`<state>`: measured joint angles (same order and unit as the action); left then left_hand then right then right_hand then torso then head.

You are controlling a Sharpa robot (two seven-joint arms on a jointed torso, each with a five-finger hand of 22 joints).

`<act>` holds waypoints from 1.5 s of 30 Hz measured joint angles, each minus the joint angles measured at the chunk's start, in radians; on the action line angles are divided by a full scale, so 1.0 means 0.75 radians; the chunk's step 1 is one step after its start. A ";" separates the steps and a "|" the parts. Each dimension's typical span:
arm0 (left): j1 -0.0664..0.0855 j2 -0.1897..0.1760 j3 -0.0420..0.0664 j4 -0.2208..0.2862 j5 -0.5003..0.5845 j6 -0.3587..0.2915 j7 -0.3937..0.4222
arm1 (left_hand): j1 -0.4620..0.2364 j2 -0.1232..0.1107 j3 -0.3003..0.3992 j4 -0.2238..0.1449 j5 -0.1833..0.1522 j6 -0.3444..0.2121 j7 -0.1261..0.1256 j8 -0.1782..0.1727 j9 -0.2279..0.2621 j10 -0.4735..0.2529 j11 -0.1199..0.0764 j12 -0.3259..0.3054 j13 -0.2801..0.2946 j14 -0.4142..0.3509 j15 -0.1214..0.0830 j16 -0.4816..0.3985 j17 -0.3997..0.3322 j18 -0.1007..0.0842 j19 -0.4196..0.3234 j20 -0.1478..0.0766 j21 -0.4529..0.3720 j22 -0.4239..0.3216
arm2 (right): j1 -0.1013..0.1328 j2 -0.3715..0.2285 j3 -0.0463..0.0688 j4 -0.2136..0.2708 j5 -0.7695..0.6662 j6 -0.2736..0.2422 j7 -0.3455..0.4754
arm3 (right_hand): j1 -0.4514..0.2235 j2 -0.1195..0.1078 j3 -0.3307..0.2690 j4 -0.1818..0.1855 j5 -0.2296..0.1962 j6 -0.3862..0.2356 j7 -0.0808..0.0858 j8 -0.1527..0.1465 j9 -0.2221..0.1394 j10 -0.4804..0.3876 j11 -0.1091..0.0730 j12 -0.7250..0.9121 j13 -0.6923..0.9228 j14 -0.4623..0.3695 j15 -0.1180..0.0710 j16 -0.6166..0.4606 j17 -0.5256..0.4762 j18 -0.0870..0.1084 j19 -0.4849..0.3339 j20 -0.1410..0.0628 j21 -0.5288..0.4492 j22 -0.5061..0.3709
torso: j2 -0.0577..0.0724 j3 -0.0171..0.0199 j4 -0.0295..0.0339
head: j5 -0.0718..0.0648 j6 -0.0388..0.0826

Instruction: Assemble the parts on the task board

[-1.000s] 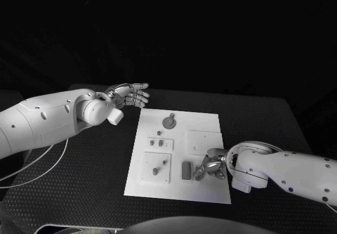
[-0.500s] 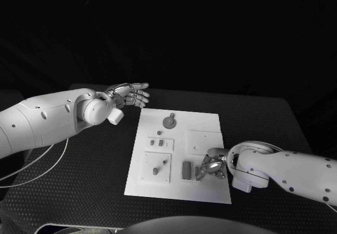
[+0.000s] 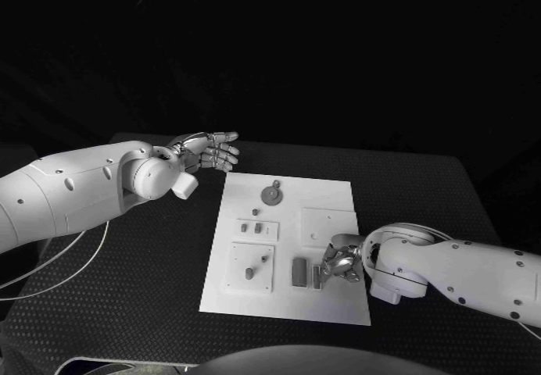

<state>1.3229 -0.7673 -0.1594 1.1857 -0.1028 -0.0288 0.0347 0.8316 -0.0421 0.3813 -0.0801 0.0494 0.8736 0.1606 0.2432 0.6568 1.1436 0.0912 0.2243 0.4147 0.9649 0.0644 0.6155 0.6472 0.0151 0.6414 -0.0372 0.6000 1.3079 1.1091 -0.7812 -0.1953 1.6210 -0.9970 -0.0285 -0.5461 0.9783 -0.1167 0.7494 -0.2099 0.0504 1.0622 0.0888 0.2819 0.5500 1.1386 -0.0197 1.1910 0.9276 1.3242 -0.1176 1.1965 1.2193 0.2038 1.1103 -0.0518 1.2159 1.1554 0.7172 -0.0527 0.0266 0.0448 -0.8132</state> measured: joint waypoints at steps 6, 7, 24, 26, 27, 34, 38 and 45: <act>0.000 -0.001 0.000 0.000 0.000 0.000 0.000 | 0.000 0.000 0.000 0.000 0.000 0.000 0.000 0.000 0.000 0.000 0.000 0.000 0.000 0.000 0.000 0.000 0.000 0.000 0.000 0.000 0.000 0.000 | -0.001 0.004 -0.001 -0.007 -0.005 -0.002 0.000 | -0.016 0.016 0.000 0.000 0.000 0.006 -0.006 0.005 -0.001 0.007 -0.007 0.000 -0.001 0.008 0.001 0.013 0.010 0.000 0.000 0.000 0.005 0.000 | 0.000 -0.0006 0.0001 | 0.000 -0.001; 0.000 -0.001 0.000 0.000 0.000 0.000 0.000 | 0.000 0.000 0.000 0.000 0.000 0.000 0.000 0.000 0.000 0.000 0.000 0.000 0.000 0.000 0.000 0.000 0.000 0.000 0.000 0.000 0.000 0.000 | -0.001 0.004 -0.001 -0.007 -0.005 -0.002 0.000 | -0.018 0.018 0.000 0.000 0.000 0.007 -0.006 0.005 -0.002 0.007 -0.007 0.000 -0.002 0.009 -0.001 0.015 0.012 0.000 0.000 0.000 0.006 0.000 | 0.000 -0.0008 0.0001 | 0.000 -0.001; -0.001 0.003 0.000 -0.003 -0.001 0.000 0.000 | 0.000 0.000 0.000 0.000 0.000 0.000 0.000 0.000 0.000 0.000 0.000 0.000 0.000 0.000 0.000 0.000 0.000 0.000 0.000 0.000 0.000 0.000 | 0.030 -0.059 -0.004 0.010 0.026 0.038 0.017 | -0.089 -0.097 -0.017 0.019 0.000 0.006 -0.006 -0.004 -0.012 0.007 -0.007 0.001 -0.006 0.009 -0.001 -0.003 -0.008 0.009 -0.004 0.005 0.005 -0.014 | -0.001 0.0000 -0.0012 | -0.003 0.015; 0.000 0.007 0.000 -0.007 -0.001 0.000 0.000 | 0.000 0.000 0.000 0.000 0.000 0.000 0.000 0.000 0.000 0.000 0.000 0.000 0.000 0.000 0.000 0.000 0.000 0.000 0.000 0.000 0.000 0.000 | 0.074 -0.070 0.000 0.009 0.057 0.070 0.020 | -0.141 -0.148 -0.046 0.050 0.000 -0.010 0.000 -0.006 -0.012 0.003 -0.004 0.001 -0.006 0.001 -0.002 -0.020 -0.021 0.010 -0.002 0.007 0.005 -0.017 | -0.001 0.0009 -0.0012 | -0.006 0.023; 0.000 0.008 0.000 -0.010 -0.001 0.000 0.000 | 0.000 0.000 0.000 0.000 0.000 0.000 0.000 0.000 0.000 0.000 0.000 0.000 0.000 0.000 0.000 0.000 0.000 0.000 0.000 0.000 0.000 0.000 | 0.087 -0.072 0.006 0.008 0.069 0.081 0.023 | -0.164 -0.162 -0.064 0.065 0.000 -0.025 0.004 -0.019 -0.016 -0.004 0.003 -0.001 -0.006 -0.010 0.002 -0.027 -0.026 0.016 -0.005 0.010 0.005 -0.018 | -0.001 0.0009 -0.0014 | -0.007 0.027; 0.000 0.036 0.000 -0.054 0.007 -0.008 0.011 | 0.011 0.001 0.000 0.000 0.000 0.000 0.000 0.000 0.000 0.000 0.000 0.000 -0.001 -0.006 0.000 -0.005 -0.001 0.000 0.000 0.000 0.000 -0.001 | 0.168 -0.095 0.048 -0.084 0.225 0.163 0.072 | -0.358 -0.113 -0.342 0.031 0.093 -0.253 0.071 -0.137 -0.055 -0.200 0.089 -0.031 0.010 -0.174 0.076 -0.101 -0.041 0.014 -0.176 0.032 -0.079 -0.036 | -0.003 0.0009 -0.0029 | -0.036 0.099; -0.001 0.061 0.000 -0.085 0.023 -0.020 0.030 | 0.020 0.010 0.000 0.000 0.000 0.006 -0.006 0.000 0.000 0.000 0.000 0.000 -0.002 -0.020 0.010 -0.022 -0.006 0.000 0.000 0.000 0.000 -0.001 | 0.188 -0.068 0.071 -0.230 0.317 0.182 0.184 | -0.362 -0.109 -0.380 -0.001 0.076 -0.292 0.098 -0.137 -0.056 -0.247 0.098 -0.041 -0.004 -0.220 0.087 -0.121 -0.052 0.002 -0.232 0.045 -0.114 -0.046 | -0.006 0.0019 -0.0033 | -0.054 0.152; -0.001 0.108 0.000 -0.168 0.060 -0.033 0.077 | 0.062 0.026 0.009 -0.024 0.000 0.007 -0.007 -0.006 -0.006 -0.018 0.003 -0.016 -0.024 -0.031 0.011 -0.072 -0.034 0.003 0.010 0.010 0.000 -0.001 | 0.190 0.093 0.134 -0.600 0.555 0.156 0.528 | -0.284 0.043 -0.386 -0.089 0.116 -0.275 0.092 -0.106 -0.041 -0.283 0.095 -0.121 -0.097 -0.295 0.090 -0.221 -0.133 0.007 -0.311 0.091 -0.197 -0.085 | -0.028 0.0065 -0.0063 | -0.076 0.277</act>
<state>1.3218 -0.6863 -0.1595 1.0597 -0.0579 -0.0534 0.0928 0.8783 -0.0229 0.3882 -0.0982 0.0494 0.8789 0.1553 0.2388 0.6522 1.1303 0.0937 0.2124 0.3969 0.9418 0.0730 0.5617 0.6220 0.0176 0.6487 -0.0299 0.6000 1.3074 1.2518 -0.7114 -0.0949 1.1708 -0.5811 0.0885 -0.1504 0.7655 -0.0846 0.4601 -0.2763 0.1375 0.8562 0.1578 0.2025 0.5190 0.9266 0.0517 1.1002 0.8548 1.1031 -0.0502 1.0309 1.1195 0.2092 0.8773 0.0166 1.0679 1.0918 0.6959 -0.0478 0.0219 -0.0125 -0.6053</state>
